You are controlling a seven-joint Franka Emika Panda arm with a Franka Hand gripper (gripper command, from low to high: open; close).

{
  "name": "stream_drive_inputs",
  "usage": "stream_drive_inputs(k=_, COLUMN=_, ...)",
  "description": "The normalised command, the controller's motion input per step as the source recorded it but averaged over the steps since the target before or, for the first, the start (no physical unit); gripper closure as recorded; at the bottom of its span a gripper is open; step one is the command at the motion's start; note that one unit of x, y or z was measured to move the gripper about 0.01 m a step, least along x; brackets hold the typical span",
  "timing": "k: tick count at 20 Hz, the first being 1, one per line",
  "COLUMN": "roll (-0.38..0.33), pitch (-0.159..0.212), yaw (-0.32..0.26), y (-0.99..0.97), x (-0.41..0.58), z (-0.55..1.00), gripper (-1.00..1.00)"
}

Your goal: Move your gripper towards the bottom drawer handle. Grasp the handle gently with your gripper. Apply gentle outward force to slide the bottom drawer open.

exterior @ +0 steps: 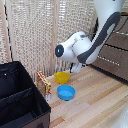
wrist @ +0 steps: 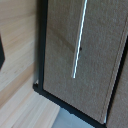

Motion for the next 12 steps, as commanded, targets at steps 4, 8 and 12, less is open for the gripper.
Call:
stream_drive_inputs(k=4, roll=-0.145, pitch=-0.022, yaw=0.000, y=-0.84, x=0.011, z=-0.04, gripper=-1.00)
stream_drive_inputs(k=8, roll=-0.143, pitch=-0.024, yaw=0.000, y=-0.79, x=0.022, z=-0.09, gripper=-1.00)
stream_drive_inputs(k=12, roll=-0.165, pitch=-0.005, yaw=0.003, y=-0.63, x=0.034, z=-0.17, gripper=-1.00)
